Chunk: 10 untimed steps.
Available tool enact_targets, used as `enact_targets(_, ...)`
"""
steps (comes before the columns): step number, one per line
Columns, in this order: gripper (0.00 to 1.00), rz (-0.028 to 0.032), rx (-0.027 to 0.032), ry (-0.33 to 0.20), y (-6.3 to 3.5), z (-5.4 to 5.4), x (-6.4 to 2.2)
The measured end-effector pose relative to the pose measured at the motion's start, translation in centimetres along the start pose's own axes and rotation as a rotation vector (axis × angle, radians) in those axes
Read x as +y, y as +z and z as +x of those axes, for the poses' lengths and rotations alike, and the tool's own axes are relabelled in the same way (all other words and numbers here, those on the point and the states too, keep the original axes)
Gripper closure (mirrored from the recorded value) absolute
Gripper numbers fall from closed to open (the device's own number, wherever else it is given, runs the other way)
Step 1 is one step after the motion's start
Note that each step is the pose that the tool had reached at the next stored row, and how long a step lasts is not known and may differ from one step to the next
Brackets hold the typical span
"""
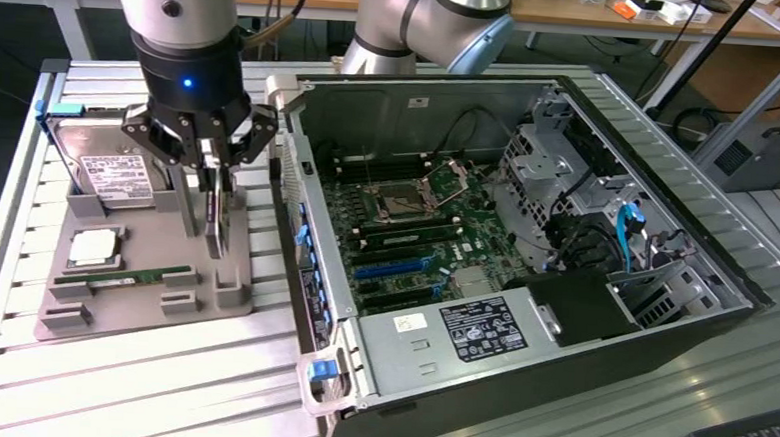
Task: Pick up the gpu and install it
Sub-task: 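Pick up the gpu and move the gpu toward the slot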
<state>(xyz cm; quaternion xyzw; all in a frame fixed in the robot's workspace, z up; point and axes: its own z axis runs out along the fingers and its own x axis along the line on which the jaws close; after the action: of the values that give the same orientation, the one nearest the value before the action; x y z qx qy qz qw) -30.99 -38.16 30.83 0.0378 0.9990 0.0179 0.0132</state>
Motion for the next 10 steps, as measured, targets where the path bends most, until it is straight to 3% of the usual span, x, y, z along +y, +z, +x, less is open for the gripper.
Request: enact_targets(10, 0.73, 0.0, 0.0, 0.0, -0.51, -0.01, 0.02)
